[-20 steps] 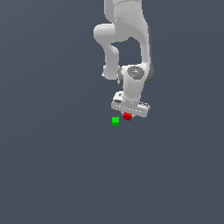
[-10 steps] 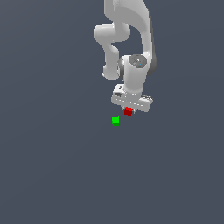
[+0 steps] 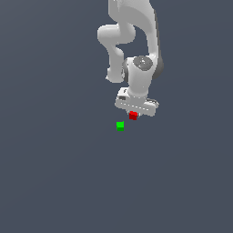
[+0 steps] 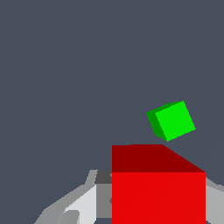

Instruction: Stack the red cube on top of the green cube.

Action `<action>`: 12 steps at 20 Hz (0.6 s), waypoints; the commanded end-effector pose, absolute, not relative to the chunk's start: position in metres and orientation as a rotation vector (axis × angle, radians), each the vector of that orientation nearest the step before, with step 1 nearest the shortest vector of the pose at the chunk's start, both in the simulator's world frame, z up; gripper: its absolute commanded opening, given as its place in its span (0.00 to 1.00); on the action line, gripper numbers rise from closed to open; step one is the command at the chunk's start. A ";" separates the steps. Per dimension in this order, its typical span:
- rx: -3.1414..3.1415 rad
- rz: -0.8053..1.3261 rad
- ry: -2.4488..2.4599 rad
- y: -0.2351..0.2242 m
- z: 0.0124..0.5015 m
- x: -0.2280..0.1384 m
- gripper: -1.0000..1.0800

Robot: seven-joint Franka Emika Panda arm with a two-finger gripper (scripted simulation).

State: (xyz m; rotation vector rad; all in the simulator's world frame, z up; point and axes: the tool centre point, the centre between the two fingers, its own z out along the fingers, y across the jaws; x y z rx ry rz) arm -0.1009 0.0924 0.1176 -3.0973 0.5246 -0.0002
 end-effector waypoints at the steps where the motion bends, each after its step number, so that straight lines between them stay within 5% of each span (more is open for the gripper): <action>1: -3.097 0.000 0.526 0.087 0.113 -0.100 0.00; 12: -3.098 -0.001 0.526 0.032 0.068 -0.092 0.00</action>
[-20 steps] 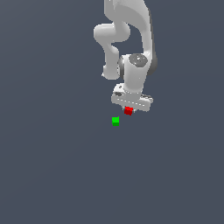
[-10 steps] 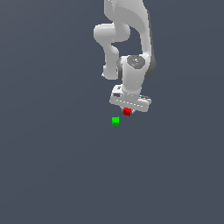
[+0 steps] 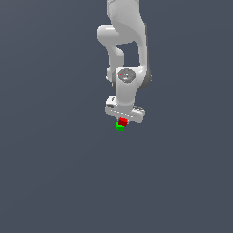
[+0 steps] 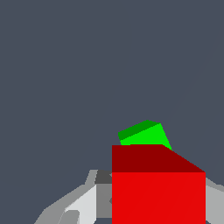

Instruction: Stack the red cube on top of the green cube.

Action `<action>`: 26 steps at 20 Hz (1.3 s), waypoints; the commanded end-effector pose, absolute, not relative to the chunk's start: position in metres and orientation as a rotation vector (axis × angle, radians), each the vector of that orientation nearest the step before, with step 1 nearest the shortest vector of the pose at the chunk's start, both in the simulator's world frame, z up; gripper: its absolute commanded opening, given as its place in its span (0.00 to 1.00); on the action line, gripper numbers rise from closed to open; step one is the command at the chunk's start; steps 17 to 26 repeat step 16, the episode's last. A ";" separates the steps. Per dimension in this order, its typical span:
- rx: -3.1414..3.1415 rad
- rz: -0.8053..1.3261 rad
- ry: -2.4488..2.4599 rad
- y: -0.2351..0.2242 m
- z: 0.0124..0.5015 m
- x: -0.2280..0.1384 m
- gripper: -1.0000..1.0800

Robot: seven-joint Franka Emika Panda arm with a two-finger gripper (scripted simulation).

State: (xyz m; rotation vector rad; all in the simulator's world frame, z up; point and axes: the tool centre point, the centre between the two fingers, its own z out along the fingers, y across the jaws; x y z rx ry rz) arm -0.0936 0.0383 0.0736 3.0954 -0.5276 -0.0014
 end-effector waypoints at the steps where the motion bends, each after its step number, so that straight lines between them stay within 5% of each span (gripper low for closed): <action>1: 3.096 0.001 -0.526 0.029 0.066 -0.091 0.00; 6: 3.097 0.000 -0.526 0.022 0.060 -0.090 0.00; 7: 3.097 0.000 -0.526 0.022 0.060 -0.090 0.96; 26: 3.097 0.000 -0.526 0.022 0.060 -0.090 0.96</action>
